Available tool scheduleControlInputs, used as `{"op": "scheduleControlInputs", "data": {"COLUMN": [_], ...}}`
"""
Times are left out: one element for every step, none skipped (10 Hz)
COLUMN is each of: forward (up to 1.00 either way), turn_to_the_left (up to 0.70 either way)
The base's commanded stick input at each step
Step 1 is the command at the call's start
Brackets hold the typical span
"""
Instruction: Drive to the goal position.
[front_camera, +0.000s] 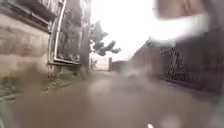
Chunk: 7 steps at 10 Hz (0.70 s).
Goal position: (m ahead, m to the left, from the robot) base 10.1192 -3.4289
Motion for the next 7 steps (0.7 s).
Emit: {"op": "scheduleControlInputs", "data": {"forward": [0.5,0.5,0.5,0.5,0.5,0.5,0.5], "turn_to_the_left": [0.02,0.02,0.02,0.02,0.02,0.02,0.02]}}
